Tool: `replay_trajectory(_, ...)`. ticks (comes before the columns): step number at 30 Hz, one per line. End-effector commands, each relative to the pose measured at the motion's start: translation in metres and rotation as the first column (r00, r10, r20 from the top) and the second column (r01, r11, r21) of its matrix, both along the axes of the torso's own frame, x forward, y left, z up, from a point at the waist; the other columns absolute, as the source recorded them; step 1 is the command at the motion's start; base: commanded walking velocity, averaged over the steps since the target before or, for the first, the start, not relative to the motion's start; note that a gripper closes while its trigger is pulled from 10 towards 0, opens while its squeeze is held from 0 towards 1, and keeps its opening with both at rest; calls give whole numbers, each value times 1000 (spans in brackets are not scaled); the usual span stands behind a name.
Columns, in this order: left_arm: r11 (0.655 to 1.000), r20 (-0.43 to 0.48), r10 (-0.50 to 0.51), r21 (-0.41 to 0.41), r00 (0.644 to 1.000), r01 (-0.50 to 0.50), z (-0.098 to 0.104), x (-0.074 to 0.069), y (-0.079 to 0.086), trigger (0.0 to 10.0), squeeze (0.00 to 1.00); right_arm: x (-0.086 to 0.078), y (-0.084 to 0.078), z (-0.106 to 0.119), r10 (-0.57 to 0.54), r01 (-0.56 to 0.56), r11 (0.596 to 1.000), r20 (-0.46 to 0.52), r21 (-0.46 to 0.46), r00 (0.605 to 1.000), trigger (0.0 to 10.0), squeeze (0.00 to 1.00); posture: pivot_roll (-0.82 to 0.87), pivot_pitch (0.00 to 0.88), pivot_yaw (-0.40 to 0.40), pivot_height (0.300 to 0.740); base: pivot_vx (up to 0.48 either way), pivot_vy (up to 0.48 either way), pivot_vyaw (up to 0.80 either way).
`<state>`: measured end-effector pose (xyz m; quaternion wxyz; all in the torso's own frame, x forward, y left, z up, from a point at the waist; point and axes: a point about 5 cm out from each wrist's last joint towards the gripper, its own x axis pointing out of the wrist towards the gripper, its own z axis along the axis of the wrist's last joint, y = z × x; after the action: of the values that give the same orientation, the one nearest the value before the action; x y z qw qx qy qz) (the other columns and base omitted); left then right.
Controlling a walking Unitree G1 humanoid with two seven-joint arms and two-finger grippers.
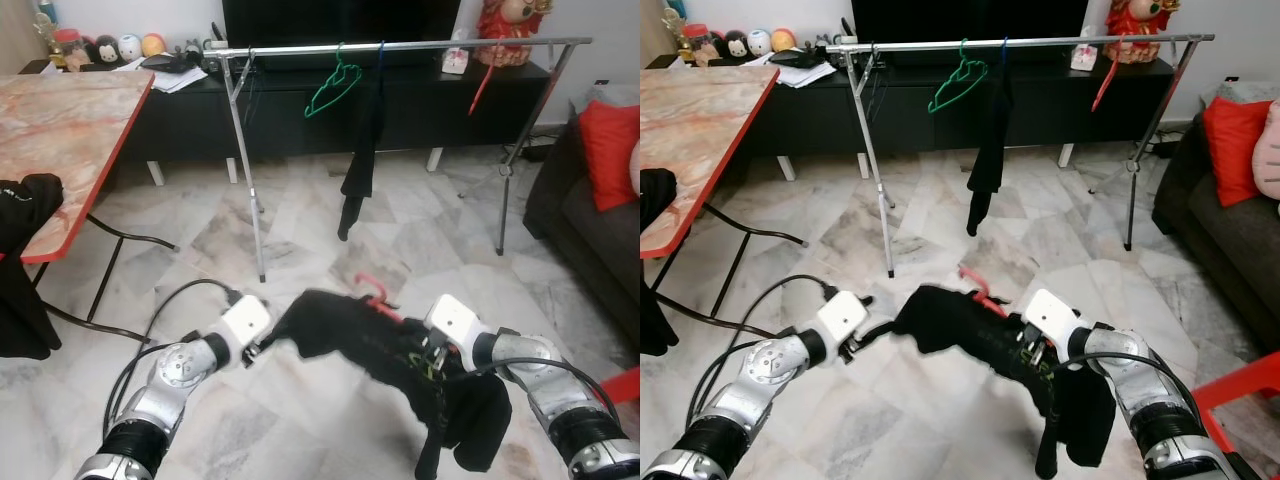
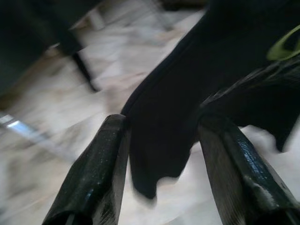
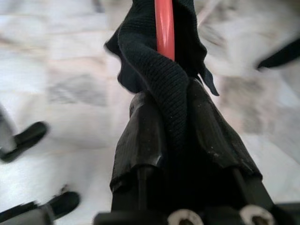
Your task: Hang hanger
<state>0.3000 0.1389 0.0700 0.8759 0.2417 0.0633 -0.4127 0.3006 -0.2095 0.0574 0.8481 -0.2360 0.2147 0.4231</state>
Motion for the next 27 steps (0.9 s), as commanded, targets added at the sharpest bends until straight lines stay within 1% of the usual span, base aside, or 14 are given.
replay_trajectory(1,997,-38,-78,2,996,78,5,-4,-1,10000,0,0,1,9,65,-65,998,18,19,998,10000,0,-91,0,-37,740,0,0,0)
replay_trajectory(3,985,-58,-172,-13,983,172,15,-8,-8,10000,0,-3,5,14,129,-128,990,-7,64,992,10000,0,-92,0,-38,740,0,0,0)
replay_trajectory(5,978,-74,-205,-45,976,202,19,-9,-14,10000,0,-4,6,15,145,-143,987,-16,76,989,10000,0,-97,0,-41,740,0,0,0)
replay_trajectory(8,972,-78,-232,-67,970,227,23,-10,-20,10000,0,-7,8,13,171,-167,983,-37,80,985,10000,0,-99,0,-44,740,0,0,0)
replay_trajectory(10,958,-89,-274,-107,957,265,31,-13,-27,10000,0,-11,10,11,204,-199,976,-58,84,977,10000,0,-99,0,-50,740,0,0,0)
replay_trajectory(11,946,-101,-313,-127,944,299,37,-16,-32,10000,0,-12,11,9,210,-204,975,-66,86,975,10000,0,-97,0,-51,740,0,0,0)
replay_trajectory(13,942,-106,-325,-128,940,312,39,-17,-33,10000,0,-12,11,8,209,-203,976,-69,85,976,10000,0,-97,0,-51,740,0,0,0)
replay_trajectory(15,942,-126,-330,-107,936,318,39,-18,-32,10000,0,-11,11,9,203,-197,977,-67,79,977,10000,0,-99,0,-50,740,0,0,0)
replay_trajectory(19,937,-159,-349,-95,924,337,37,-21,-31,10000,0,-11,17,13,222,-214,970,-62,118,973,10000,0,-101,0,-51,740,0,0,0)
replay_trajectory(22,931,-195,-364,-100,911,350,37,-24,-32,10000,0,-9,18,10,221,-214,972,-62,98,973,10000,0,-105,0,-52,740,0,0,0)
replay_trajectory(23,931,-201,-364,-100,909,351,36,-24,-32,10000,918,-9,20,11,222,-215,971,-59,105,973,10000,0,-105,0,-52,740,0,0,0)
replay_trajectory(24,931,-205,-364,-99,909,351,35,-25,-31,10000,918,-9,21,11,222,-215,970,-57,110,973,10000,0,-105,0,-52,740,0,0,0)
replay_trajectory(25,934,-214,-357,-93,909,345,32,-25,-31,10000,1000,-8,24,14,238,-230,965,-50,124,970,10000,0,-103,0,-52,740,0,0,0)
replay_trajectory(27,940,-217,-341,-87,915,329,29,-25,-30,10000,1000,-9,25,16,250,-242,961,-47,133,967,10000,0,-104,0,-52,740,0,0,0)
